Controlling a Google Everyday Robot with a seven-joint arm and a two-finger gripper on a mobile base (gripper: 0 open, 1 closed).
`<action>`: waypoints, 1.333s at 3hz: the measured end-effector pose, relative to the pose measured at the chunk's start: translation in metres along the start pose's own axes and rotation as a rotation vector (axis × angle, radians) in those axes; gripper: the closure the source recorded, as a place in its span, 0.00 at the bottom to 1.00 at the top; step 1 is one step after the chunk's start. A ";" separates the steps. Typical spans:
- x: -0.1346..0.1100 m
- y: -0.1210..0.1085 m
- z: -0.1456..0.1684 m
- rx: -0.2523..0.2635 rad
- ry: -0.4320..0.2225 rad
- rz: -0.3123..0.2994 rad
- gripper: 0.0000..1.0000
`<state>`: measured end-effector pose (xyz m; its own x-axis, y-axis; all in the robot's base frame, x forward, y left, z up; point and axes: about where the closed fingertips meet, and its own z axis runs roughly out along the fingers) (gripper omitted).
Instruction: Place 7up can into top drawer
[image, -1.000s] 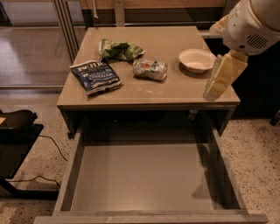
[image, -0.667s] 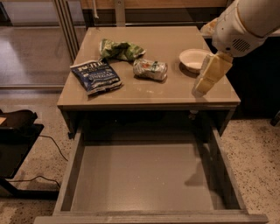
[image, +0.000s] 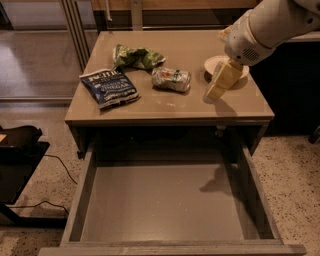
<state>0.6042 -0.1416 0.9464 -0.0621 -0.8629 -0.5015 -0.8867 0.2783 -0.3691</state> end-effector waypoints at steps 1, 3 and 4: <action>-0.003 -0.020 0.025 -0.011 -0.048 0.004 0.00; -0.015 -0.052 0.078 -0.081 -0.121 0.008 0.00; -0.022 -0.057 0.101 -0.115 -0.167 0.024 0.00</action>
Offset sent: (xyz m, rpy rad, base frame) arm 0.0993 0.0251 -0.0312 0.1355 0.0341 0.0772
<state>0.7027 -0.0954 0.8994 -0.0157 -0.7719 -0.6356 -0.9331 0.2398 -0.2681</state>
